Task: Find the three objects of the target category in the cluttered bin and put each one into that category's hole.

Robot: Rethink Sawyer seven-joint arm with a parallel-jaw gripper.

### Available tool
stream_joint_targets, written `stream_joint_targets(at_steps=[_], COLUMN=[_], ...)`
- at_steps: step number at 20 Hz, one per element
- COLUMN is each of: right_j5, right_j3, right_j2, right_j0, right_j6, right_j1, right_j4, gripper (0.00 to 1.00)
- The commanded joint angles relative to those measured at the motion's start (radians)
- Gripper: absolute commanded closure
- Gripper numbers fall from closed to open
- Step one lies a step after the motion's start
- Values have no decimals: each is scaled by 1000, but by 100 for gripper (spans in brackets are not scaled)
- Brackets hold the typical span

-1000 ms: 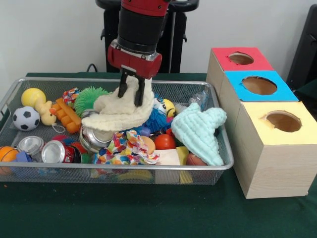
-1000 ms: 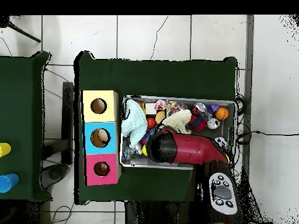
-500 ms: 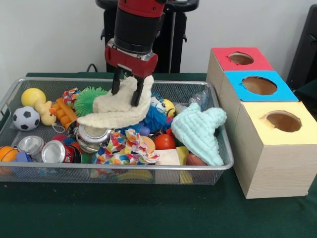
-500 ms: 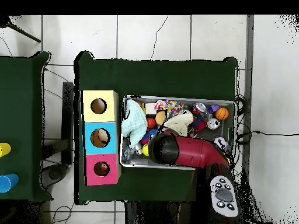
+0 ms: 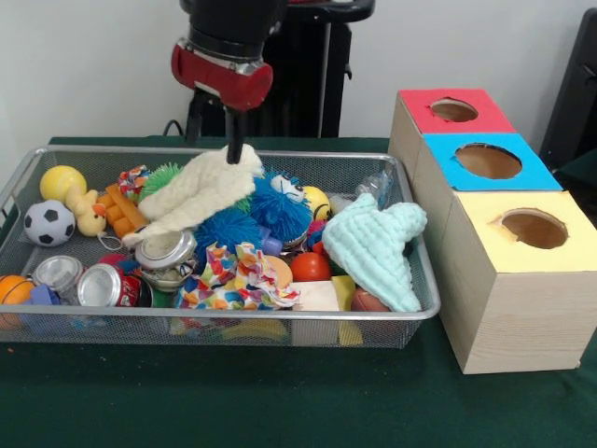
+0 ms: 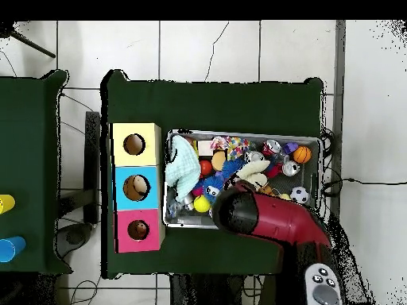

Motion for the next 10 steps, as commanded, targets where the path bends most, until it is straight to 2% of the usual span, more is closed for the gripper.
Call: stream_joint_targets(at_steps=[1, 2, 4, 7, 10], right_j5=[45, 40, 45, 2, -96], right_j3=[111, 87, 79, 85, 60], right_j2=[41, 48, 38, 29, -14], right_j0=[-78, -69, -63, -83, -100], right_j6=[76, 89, 95, 105, 121], right_j1=[-28, -1, 2, 37, 135], right_j4=[34, 40, 34, 21, -24], gripper=[0, 0, 0, 0, 0])
